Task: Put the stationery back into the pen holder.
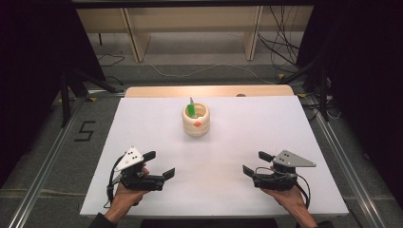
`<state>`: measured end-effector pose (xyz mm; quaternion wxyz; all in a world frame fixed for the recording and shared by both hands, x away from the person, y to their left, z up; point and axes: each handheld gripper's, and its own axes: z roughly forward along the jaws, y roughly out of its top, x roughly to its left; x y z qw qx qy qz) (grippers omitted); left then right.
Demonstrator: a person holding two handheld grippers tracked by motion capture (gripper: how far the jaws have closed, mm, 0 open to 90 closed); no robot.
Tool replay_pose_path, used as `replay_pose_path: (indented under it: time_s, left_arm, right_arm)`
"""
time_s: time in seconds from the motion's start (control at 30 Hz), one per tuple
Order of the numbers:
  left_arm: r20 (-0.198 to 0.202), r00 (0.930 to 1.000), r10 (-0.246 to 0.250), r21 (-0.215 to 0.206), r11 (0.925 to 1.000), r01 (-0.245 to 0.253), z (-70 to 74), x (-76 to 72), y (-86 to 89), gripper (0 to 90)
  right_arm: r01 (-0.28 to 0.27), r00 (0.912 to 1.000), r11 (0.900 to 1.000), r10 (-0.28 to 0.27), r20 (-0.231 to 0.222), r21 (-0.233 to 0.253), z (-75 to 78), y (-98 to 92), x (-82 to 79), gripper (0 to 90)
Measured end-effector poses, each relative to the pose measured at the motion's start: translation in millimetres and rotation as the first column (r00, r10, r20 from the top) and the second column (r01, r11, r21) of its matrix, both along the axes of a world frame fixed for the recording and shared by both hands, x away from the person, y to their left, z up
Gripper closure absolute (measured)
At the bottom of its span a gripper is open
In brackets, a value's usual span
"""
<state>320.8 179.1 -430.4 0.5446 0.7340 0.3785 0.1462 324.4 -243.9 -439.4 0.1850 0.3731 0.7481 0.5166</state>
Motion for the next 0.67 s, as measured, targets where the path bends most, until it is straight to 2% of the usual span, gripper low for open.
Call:
replay_pose_path:
  time_s: [0.67]
  left_arm:
    - [-0.002, 1.0000, 0.004, -0.009, 1.0000, -0.004, 0.2, 0.3, 0.2, 1.8]
  right_arm:
    - [0.007, 1.0000, 1.000, -0.007, -0.002, 0.000, 0.1, -0.2, 0.5, 19.4]
